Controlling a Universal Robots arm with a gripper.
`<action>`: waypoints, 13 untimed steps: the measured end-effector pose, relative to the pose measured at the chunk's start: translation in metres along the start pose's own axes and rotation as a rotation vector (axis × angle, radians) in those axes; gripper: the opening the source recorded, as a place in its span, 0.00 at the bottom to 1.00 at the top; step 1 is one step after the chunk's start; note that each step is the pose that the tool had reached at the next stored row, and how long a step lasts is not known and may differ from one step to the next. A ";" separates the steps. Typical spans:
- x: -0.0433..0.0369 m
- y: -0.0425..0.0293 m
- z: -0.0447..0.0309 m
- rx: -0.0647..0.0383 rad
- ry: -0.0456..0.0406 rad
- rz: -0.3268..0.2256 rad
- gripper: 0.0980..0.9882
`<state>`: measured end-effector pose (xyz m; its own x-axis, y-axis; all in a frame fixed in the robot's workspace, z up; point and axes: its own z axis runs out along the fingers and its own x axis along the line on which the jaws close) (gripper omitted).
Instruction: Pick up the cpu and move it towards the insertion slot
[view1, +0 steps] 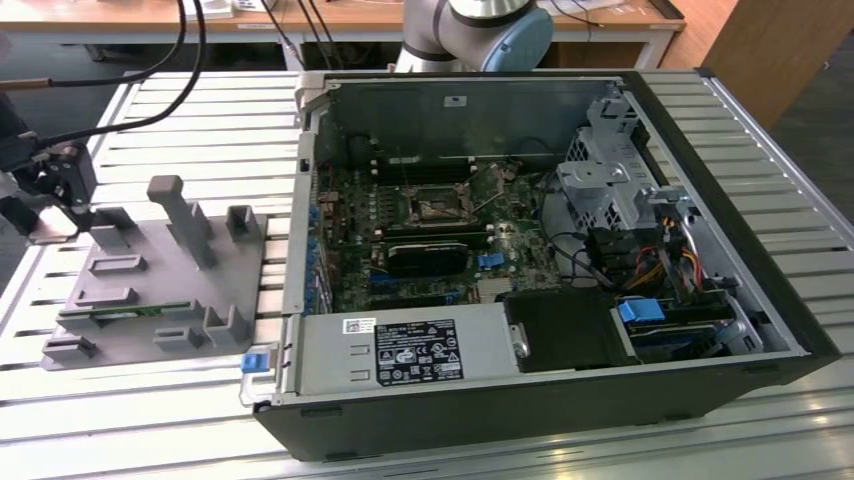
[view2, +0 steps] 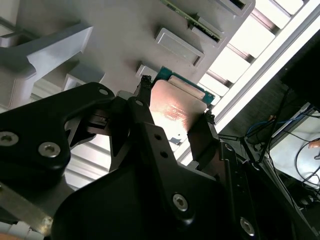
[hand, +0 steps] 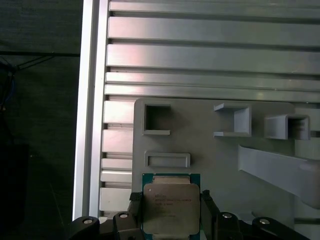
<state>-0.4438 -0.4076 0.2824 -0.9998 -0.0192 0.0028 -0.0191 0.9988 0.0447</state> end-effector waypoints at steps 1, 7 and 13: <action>0.0000 0.0000 -0.0003 0.000 0.0000 0.000 0.50; 0.0000 0.0001 -0.0028 0.000 -0.0001 0.000 0.50; 0.0000 0.0002 -0.0048 0.000 0.0001 0.000 0.50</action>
<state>-0.4438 -0.4076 0.2872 -0.9998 -0.0192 0.0029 -0.0191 0.9988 0.0447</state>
